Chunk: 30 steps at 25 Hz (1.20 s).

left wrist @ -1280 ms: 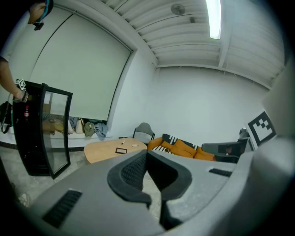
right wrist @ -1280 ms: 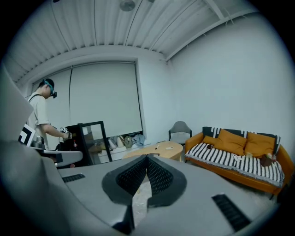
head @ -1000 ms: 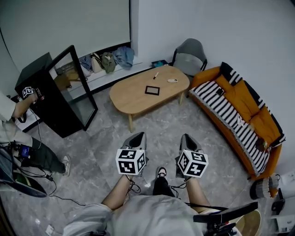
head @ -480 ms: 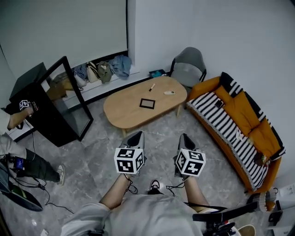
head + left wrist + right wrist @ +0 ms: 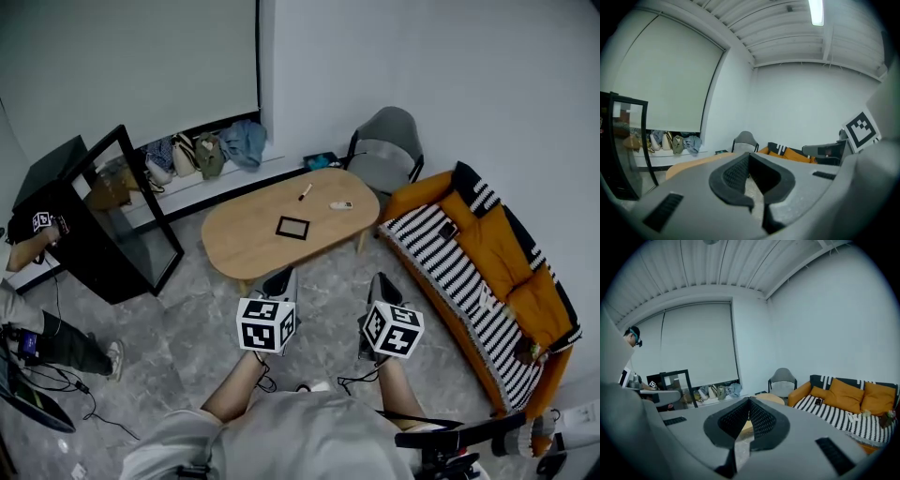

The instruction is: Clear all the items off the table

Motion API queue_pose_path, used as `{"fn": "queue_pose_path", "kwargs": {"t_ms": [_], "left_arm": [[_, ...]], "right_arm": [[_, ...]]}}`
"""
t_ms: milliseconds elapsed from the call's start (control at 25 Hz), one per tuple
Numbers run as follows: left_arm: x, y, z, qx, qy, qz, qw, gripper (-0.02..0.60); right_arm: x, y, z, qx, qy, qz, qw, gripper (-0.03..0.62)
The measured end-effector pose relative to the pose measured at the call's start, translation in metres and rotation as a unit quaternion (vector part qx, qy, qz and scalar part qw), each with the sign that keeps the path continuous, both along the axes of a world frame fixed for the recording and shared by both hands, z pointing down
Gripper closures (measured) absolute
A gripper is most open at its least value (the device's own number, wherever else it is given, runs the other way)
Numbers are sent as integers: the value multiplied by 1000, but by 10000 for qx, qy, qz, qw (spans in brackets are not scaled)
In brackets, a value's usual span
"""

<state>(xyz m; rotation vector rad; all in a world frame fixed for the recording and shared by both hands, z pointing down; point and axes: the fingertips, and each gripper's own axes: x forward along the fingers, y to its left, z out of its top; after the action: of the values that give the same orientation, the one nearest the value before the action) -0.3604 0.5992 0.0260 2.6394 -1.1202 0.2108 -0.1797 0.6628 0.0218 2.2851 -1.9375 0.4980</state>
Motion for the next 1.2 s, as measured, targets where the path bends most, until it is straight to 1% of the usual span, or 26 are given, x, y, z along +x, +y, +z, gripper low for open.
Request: {"fn": "queue_pose_path", "kwargs": {"t_ms": [200, 360, 520, 680, 800, 1000, 1200], "left_arm": [[29, -19, 7, -70, -68, -62, 9999, 580], [51, -27, 16, -70, -205, 1, 9998, 580], [64, -37, 23, -145, -324, -22, 9994, 580], [70, -48, 31, -242, -382, -89, 9989, 580], [75, -58, 35, -280, -369, -79, 9989, 580], [92, -83, 37, -335, -190, -26, 9993, 580], [123, -110, 33, -144, -104, 99, 9998, 580]], "right_arm": [[28, -21, 8, -66, -81, -129, 9999, 569], [53, -35, 20, -68, -189, -85, 9998, 569], [71, -50, 28, -91, -325, -35, 9994, 569], [82, -59, 36, -137, -414, -18, 9990, 569], [89, -65, 40, -138, -418, 22, 9990, 569], [102, -79, 37, -24, -220, 73, 9997, 569], [121, -106, 38, 66, -183, 56, 9998, 569]]}}
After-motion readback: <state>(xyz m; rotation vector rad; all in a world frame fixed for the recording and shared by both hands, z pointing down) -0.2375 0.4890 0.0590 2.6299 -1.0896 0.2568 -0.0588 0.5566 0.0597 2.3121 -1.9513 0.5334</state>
